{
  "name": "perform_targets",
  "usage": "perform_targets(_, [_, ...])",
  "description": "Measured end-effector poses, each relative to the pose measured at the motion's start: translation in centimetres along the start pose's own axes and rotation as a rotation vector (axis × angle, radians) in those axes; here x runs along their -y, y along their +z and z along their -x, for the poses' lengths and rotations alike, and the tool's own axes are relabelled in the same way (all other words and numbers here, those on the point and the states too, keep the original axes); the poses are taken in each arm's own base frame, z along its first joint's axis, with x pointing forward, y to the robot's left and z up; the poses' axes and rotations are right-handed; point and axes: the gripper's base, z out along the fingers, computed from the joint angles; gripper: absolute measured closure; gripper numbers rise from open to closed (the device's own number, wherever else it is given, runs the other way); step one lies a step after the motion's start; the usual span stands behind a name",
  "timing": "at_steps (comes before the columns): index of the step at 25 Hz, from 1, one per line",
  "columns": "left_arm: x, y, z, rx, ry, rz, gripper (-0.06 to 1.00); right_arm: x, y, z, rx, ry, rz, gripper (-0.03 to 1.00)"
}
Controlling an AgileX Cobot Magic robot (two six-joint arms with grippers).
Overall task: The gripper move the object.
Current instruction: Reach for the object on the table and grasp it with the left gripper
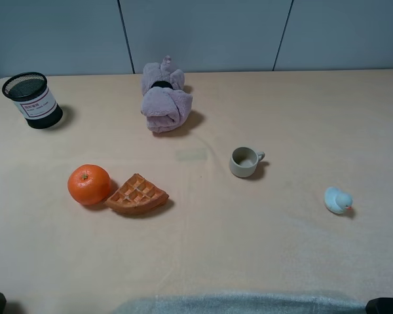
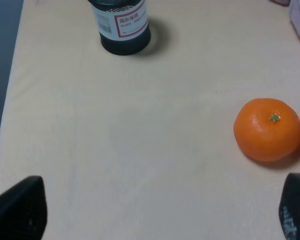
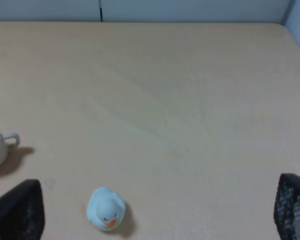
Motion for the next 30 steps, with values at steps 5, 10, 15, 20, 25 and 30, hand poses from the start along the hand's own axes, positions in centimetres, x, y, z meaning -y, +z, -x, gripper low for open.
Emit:
perform_targets(5, [0.0, 0.0, 0.0, 0.0, 0.0, 0.0, 0.03, 0.0, 0.0, 0.0, 0.0, 0.005, 0.0, 0.28])
perform_targets(10, [0.0, 0.0, 0.0, 0.0, 0.0, 0.0, 0.03, 0.0, 0.0, 0.0, 0.0, 0.0, 0.0, 0.28])
perform_targets(15, [0.0, 0.0, 0.0, 0.0, 0.0, 0.0, 0.03, 0.0, 0.0, 0.0, 0.0, 0.0, 0.0, 0.28])
perform_targets(20, [0.0, 0.0, 0.0, 0.0, 0.0, 0.0, 0.03, 0.0, 0.0, 0.0, 0.0, 0.0, 0.0, 0.28])
perform_targets(25, [0.0, 0.0, 0.0, 0.0, 0.0, 0.0, 0.03, 0.0, 0.0, 0.0, 0.0, 0.0, 0.0, 0.28])
perform_targets(30, [-0.17, 0.0, 0.0, 0.0, -0.001, 0.019, 0.04, 0.0, 0.0, 0.0, 0.0, 0.0, 0.0, 0.28])
